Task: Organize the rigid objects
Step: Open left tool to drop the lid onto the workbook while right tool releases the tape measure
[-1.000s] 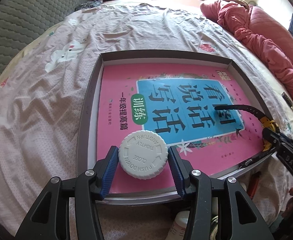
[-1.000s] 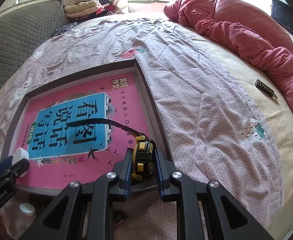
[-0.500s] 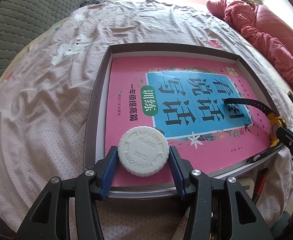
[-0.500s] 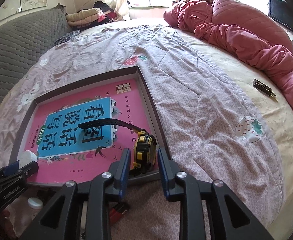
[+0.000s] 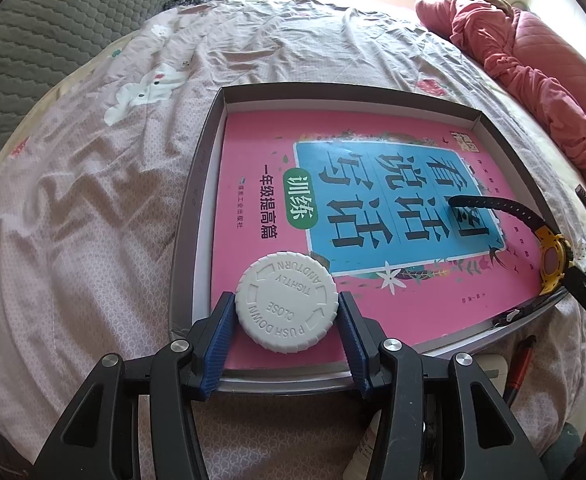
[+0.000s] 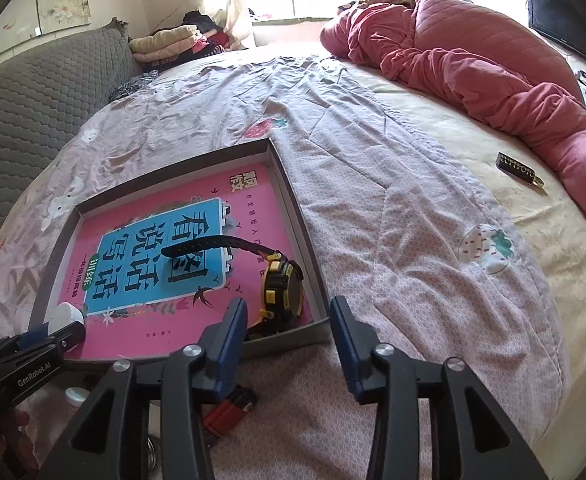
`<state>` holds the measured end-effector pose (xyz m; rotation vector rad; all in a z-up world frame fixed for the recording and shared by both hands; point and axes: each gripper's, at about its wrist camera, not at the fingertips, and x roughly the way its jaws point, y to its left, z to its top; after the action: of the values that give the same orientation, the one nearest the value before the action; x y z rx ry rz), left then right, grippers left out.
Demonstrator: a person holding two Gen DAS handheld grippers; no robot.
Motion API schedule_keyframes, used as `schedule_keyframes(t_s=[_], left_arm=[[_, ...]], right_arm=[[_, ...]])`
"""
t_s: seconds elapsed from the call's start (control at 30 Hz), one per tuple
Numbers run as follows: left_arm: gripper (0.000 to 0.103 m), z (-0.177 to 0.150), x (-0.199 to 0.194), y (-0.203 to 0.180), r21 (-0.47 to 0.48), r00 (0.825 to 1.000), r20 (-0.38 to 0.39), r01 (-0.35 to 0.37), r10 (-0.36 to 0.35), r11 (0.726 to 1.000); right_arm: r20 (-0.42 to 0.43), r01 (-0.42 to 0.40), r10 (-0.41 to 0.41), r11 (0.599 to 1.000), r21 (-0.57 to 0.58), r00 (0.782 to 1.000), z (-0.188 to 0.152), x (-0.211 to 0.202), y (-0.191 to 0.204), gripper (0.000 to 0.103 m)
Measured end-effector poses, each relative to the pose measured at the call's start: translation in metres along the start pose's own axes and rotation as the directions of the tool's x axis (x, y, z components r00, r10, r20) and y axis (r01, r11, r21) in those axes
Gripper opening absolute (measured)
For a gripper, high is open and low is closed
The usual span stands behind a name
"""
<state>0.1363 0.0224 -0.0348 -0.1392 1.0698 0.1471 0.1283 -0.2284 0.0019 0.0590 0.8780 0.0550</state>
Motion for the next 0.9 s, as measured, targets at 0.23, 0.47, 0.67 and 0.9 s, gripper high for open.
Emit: schedule_keyframes(t_s=[0.23,0.47,0.67,0.9], left_arm=[[0.052,-0.002,-0.004,0.002,0.000,1.000,0.006,-0.003,0.003,1.000],[0.052,-0.005,-0.010,0.005,-0.014,1.000,0.008,0.015,-0.015,1.000],[0.052,-0.008,-0.017,0.006,-0.012,1.000,0.021,0.019,-0.019,1.000],[0.058,-0.012,-0.026,0.010,-0.017,0.999,0.035,0.026,-0.025,1.000]], right_arm=[[0.017,-0.006,0.005,1.000,0.026,1.000,-0.003,-0.009,-0.007,0.043],[0.034,-0.014,0.013,1.000,0.025,0.999,-0.003,-0.017,-0.008,0.044],[0.046,-0.021,0.019,0.999,0.024,0.999,-0.007,-0.025,-0.010,0.044],[0.054,-0.029,0.028,1.000,0.006,0.998,-0.012,-0.033,-0.009,0.049]])
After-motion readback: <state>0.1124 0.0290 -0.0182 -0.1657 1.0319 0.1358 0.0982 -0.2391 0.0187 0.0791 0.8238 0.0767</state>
